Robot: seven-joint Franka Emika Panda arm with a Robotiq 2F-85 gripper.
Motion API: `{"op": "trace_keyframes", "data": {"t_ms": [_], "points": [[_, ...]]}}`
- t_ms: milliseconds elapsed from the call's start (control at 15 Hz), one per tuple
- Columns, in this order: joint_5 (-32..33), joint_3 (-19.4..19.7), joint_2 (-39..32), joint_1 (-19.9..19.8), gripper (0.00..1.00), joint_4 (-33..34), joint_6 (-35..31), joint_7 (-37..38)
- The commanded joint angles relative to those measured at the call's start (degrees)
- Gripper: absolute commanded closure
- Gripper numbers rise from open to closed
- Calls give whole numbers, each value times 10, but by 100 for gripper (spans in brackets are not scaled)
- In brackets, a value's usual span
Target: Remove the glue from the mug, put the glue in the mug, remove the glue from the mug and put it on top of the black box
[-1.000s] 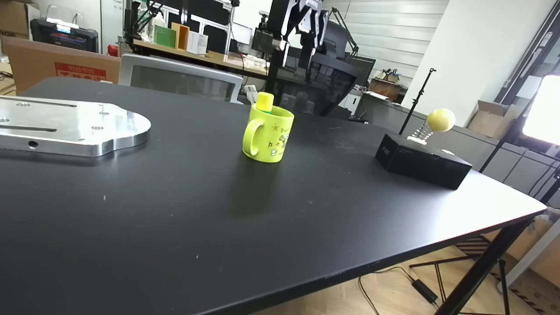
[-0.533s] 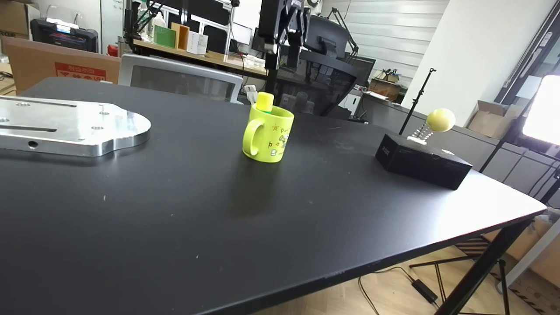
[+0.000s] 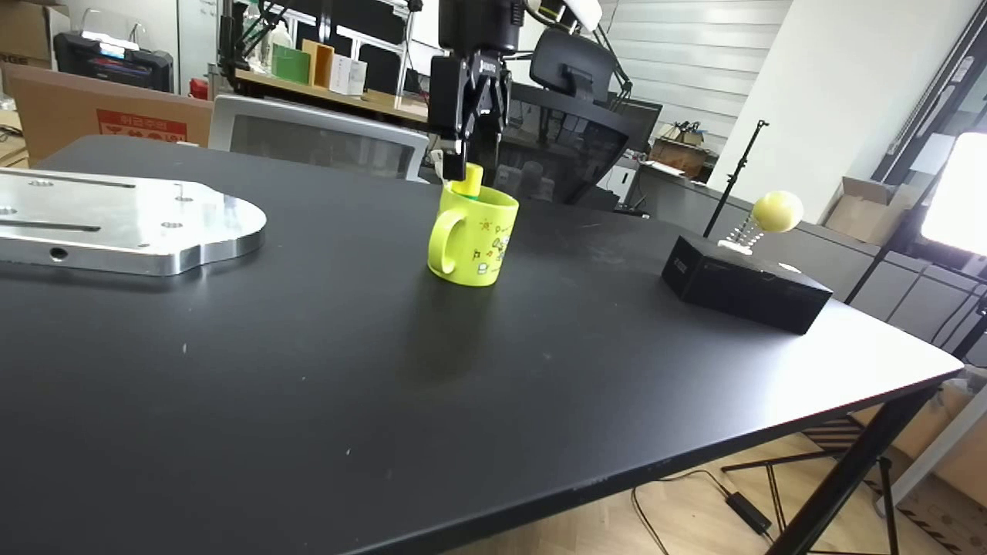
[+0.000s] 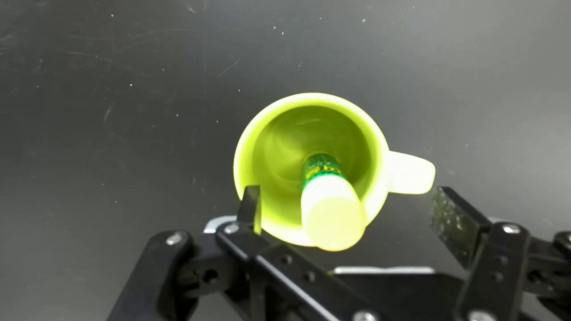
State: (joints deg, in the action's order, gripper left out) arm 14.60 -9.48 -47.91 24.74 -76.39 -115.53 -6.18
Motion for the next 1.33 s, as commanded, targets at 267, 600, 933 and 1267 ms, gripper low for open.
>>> {"op": "trace_keyframes", "data": {"t_ms": [267, 600, 933, 1267], "points": [[-39, -15, -42, -9, 52, 60, -13, -13], [-33, -2, -30, 0, 86, 58, -16, 1], [-24, 4, -14, -1, 60, 42, -13, 0], [-28, 6, -8, -3, 27, 33, -1, 2]]}}
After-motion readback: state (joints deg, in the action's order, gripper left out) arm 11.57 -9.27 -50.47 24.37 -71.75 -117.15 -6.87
